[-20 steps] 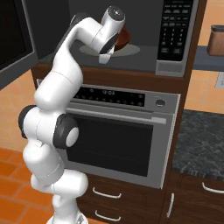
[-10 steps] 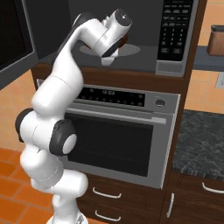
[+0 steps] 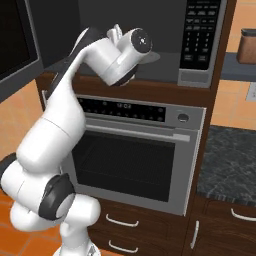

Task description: Pick the onion from the sink and place it in the bowl. Then pick the bowl and place it in the microwave. Then close the microwave door and press the start button.

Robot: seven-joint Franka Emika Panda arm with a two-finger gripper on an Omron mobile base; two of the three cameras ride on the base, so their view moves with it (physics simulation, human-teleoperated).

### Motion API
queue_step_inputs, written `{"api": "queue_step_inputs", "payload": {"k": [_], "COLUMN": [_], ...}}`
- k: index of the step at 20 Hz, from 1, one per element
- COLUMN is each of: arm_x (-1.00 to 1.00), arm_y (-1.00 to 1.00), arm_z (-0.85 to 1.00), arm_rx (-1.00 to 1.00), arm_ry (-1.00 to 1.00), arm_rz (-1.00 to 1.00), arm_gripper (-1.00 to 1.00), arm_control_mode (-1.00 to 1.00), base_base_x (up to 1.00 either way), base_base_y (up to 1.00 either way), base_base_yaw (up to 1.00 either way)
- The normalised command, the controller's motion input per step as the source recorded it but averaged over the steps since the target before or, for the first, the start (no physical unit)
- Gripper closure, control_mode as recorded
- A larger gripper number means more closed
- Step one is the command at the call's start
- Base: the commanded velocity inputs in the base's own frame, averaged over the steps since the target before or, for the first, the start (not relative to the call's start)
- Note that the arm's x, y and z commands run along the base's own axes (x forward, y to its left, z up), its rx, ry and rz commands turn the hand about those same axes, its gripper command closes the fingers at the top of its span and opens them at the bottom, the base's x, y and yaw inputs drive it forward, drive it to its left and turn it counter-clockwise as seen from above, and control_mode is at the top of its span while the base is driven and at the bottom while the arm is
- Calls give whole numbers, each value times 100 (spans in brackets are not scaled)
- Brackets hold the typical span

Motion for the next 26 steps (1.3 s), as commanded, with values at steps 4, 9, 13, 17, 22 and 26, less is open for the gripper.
{"api": "queue_step_inputs", "payload": {"k": [4, 9, 13, 17, 22, 26], "arm_x": [-53, -31, -33, -30, -28, -13], "arm_y": [2, 0, 0, 0, -3, -4], "arm_z": [-38, -24, -3, -3, -18, -36], "arm_rx": [-14, -26, -34, -42, -46, -47], "arm_ry": [-12, -5, -5, -1, -5, -3], "arm_rz": [2, -2, -14, -20, -18, -16], "arm_gripper": [-100, -100, -100, -100, -100, -100], "arm_control_mode": [-100, -100, -100, -100, -100, -100], "base_base_x": [0, 0, 0, 0, 0, 0], "base_base_y": [0, 0, 0, 0, 0, 0], "base_base_yaw": [0, 0, 0, 0, 0, 0]}}
